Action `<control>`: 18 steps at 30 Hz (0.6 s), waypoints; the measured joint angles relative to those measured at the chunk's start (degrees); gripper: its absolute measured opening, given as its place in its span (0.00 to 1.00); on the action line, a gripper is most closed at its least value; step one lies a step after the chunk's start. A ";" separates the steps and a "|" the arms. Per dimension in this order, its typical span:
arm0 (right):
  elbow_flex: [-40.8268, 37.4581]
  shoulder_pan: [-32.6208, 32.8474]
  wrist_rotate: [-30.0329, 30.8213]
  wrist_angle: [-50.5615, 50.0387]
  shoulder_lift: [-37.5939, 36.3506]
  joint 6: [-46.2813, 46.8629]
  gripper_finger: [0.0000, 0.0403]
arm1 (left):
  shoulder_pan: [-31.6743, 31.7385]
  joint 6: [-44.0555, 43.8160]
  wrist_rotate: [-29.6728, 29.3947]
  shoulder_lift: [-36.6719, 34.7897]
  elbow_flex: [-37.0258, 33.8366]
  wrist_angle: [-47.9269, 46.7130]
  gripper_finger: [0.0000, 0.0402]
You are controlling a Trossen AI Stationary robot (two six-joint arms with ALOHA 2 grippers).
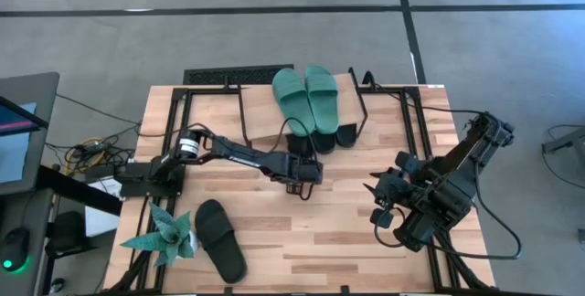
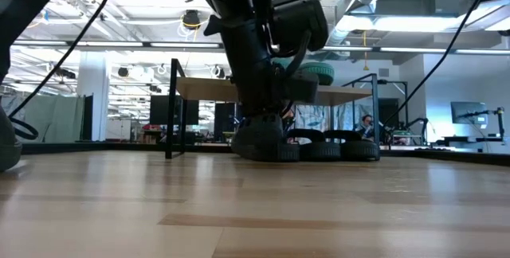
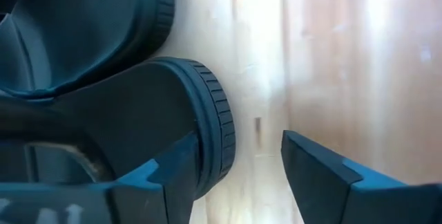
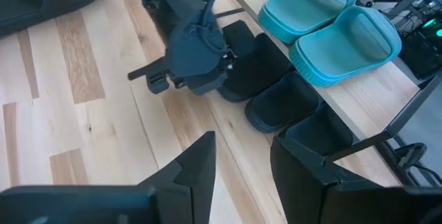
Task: Pick and place slides into the shelf
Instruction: Put the black slide under the shelf
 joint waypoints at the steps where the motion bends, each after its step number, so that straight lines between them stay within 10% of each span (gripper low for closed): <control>1: 0.00 0.00 0.00 -0.02 -0.01 0.00 0.32 | -0.32 -0.04 -0.10 0.00 0.00 0.00 0.48; 18: 0.00 0.04 -0.02 1.07 0.01 0.42 0.32 | -0.84 -1.68 -2.98 0.00 2.97 -2.06 0.48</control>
